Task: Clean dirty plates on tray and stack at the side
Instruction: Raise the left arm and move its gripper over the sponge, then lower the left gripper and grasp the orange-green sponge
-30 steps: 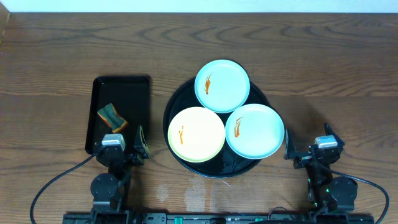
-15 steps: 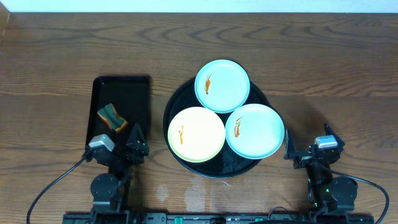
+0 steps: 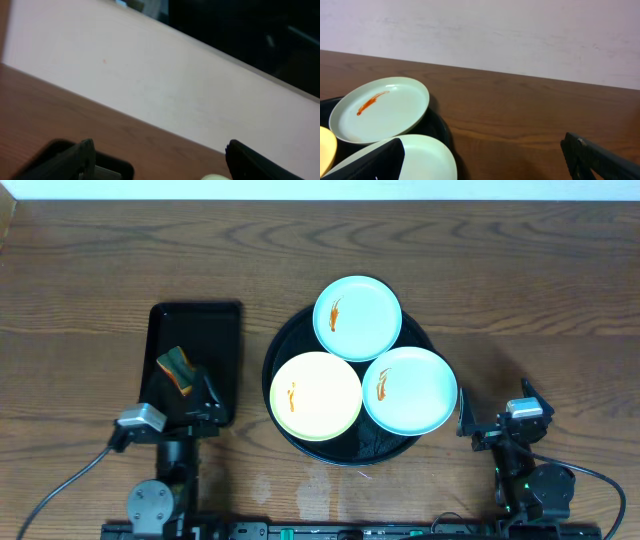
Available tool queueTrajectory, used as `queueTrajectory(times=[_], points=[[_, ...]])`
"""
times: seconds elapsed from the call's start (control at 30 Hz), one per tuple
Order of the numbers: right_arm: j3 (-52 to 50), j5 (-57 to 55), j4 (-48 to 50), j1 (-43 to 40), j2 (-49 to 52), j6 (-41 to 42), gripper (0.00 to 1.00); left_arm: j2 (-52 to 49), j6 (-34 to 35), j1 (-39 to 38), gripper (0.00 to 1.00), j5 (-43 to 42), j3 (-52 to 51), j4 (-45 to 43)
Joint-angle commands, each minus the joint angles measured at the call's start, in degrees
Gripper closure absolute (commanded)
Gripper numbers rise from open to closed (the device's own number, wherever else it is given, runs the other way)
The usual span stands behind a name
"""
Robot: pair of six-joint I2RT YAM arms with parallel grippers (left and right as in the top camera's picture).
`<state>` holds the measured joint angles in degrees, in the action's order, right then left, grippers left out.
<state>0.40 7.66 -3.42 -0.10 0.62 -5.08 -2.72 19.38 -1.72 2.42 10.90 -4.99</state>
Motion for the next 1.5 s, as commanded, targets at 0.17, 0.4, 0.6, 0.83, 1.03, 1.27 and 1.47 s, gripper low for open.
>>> queueTrajectory(times=[0.17,0.4,0.6,0.83,1.03,1.27,1.47], points=[[-0.07,-0.31,-0.24,-0.57,-0.24,-0.57,0.01,-20.37,-4.13,0.02,0.16,9.25,24.37,22.62],[-0.07,-0.31,-0.24,-0.57,-0.24,-0.57,0.01,-47.82,-4.26,0.02,0.16,9.20,51.93,50.38],[-0.07,-0.31,-0.24,-0.57,-0.24,-0.57,0.01,-63.69,-8.02,0.02,0.16,9.25,68.41,63.89],[-0.07,-0.31,-0.24,-0.57,-0.24,-0.57,0.01,-72.83,-3.87,8.57,0.16,5.22,69.37,67.47],[-0.07,-0.31,-0.24,-0.57,-0.24,-0.57,0.01,-81.37,-4.07,19.69,0.02,-16.26,69.37,69.46],[-0.07,-0.31,-0.24,-0.57,-0.24,-0.57,0.01,-89.00,-4.55,22.21,0.02,-21.16,69.20,70.95],[-0.07,-0.31,-0.24,-0.57,-0.24,-0.57,0.01,-95.21,-0.72,21.84,0.02,-12.70,69.22,66.95]])
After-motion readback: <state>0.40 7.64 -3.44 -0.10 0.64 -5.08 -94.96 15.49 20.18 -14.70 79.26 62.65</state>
